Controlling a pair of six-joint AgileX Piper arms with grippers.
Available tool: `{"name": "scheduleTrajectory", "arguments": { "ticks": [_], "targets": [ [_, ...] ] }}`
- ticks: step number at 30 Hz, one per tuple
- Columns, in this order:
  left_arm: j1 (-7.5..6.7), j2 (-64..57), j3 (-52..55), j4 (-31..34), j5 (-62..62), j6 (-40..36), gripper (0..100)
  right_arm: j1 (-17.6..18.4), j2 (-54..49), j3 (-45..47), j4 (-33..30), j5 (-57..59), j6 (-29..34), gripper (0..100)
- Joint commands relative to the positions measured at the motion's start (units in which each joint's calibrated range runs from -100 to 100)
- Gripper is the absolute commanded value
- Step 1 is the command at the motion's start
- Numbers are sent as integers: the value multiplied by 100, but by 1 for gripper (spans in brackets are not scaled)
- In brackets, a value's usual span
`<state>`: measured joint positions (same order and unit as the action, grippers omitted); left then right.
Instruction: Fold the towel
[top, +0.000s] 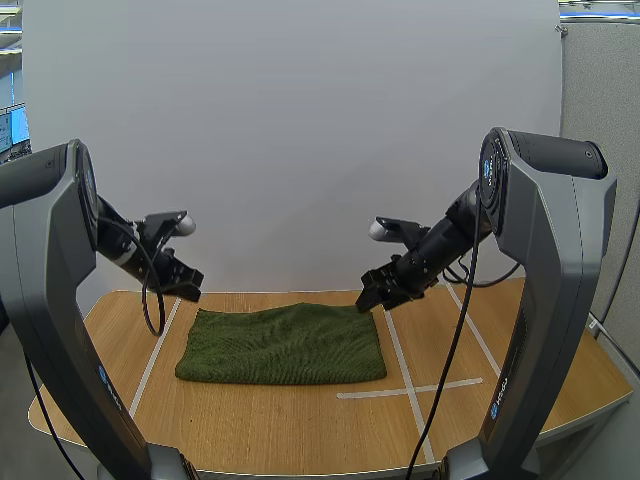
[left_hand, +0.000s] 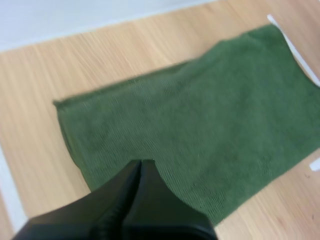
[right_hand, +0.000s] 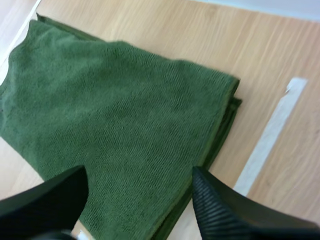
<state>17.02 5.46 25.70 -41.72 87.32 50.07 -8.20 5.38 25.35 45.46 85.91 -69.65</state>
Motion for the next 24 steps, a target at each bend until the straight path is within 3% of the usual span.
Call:
{"name": "scheduleTrajectory", "arguments": {
  "ticks": [1, 8, 24],
  "targets": [
    [13, -79, 949, 69, -672, 236, 0, -44, -94, 505, -72, -170, 38, 98],
    [13, -79, 1465, 79, -1594, 442, 0, -44, 113, 724, -72, -907, -77, 98],
    [13, 507, 1517, -85, -2181, 675, 0, -44, 846, 724, 404, -1064, -224, 98]
  ]
}}
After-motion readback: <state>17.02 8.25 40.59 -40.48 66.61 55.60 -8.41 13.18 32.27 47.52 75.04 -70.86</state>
